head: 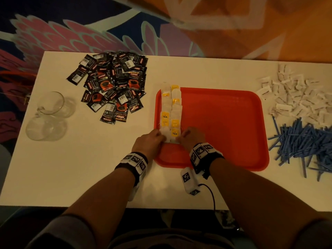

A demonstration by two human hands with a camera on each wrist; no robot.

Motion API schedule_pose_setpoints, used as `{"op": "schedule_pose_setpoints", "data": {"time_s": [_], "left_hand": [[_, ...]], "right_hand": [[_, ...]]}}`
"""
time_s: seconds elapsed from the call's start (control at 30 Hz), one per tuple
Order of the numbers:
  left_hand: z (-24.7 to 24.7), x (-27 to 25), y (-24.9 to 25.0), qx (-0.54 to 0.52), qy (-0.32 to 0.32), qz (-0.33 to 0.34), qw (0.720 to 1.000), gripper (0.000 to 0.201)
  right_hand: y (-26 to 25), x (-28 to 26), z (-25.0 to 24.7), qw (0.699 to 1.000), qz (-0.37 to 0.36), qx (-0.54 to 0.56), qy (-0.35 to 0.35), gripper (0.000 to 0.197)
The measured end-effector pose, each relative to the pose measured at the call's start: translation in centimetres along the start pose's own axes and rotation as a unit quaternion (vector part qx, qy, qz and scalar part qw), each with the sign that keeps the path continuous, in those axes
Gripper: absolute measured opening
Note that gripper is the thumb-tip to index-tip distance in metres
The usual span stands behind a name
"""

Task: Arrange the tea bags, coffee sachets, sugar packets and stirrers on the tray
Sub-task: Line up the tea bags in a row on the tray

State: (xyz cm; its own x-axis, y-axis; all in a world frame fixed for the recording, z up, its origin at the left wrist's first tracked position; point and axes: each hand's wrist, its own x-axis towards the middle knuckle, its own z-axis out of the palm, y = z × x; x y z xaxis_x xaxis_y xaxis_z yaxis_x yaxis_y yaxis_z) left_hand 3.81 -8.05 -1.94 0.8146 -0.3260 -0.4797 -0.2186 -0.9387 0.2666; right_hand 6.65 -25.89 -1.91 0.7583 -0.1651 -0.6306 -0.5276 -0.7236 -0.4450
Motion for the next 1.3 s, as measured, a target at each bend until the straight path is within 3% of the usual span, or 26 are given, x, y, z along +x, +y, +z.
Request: {"op": "schedule_pose_setpoints", "data": {"time_s": [0.4,0.5,0.6,0.67,0.7,0.83,0.9,1.03,1.3], "left_hand": [[1.0,0.5,0.1,-0.025,0.022,0.004,0.999,0.037],[1.0,0.2,-0.1,-0.089,0.081,-0.005,0.993,0.036],[0.1,0.0,0.0,-0.189,0.146,-0.056,0.970,0.031],[-1.1,0.0,0.5,-0.302,0.159,-0.116,0.933,0.029],[-1.7,0.1,0.7,-0.382,0.157,-0.141,0.900,0.033],[-4.6,0.0,2.3,-0.697,0.099,-0.201,0.682,0.062],[-6.1,-0.2,3.1,-0.752,0.072,-0.193,0.627,0.070],[-8.8,-0.6,4.4,-0.804,0.036,-0.155,0.573,0.072],[-12.2,-0.8,6.5,-0.821,0.021,-0.134,0.555,0.061]], "right_hand": [[0.3,0.0,0.1,1.000,-0.015,0.003,0.021,0.007],[0.2,-0.1,-0.5,1.000,-0.009,0.022,0.014,0.006],[0.0,-0.1,-1.7,1.000,-0.019,0.010,0.019,0.011],[-0.4,-0.4,-2.7,0.999,-0.040,0.008,0.025,0.014],[-0.6,-0.6,-3.2,0.998,-0.056,0.019,0.021,0.015],[-2.7,-2.3,-4.9,0.982,-0.161,0.093,-0.025,0.010],[-3.8,-3.1,-5.8,0.967,-0.227,0.107,-0.042,0.012],[-5.0,-4.2,-8.1,0.939,-0.315,0.106,-0.094,0.021],[-6.3,-5.1,-11.3,0.925,-0.359,0.076,-0.101,0.028]]}}
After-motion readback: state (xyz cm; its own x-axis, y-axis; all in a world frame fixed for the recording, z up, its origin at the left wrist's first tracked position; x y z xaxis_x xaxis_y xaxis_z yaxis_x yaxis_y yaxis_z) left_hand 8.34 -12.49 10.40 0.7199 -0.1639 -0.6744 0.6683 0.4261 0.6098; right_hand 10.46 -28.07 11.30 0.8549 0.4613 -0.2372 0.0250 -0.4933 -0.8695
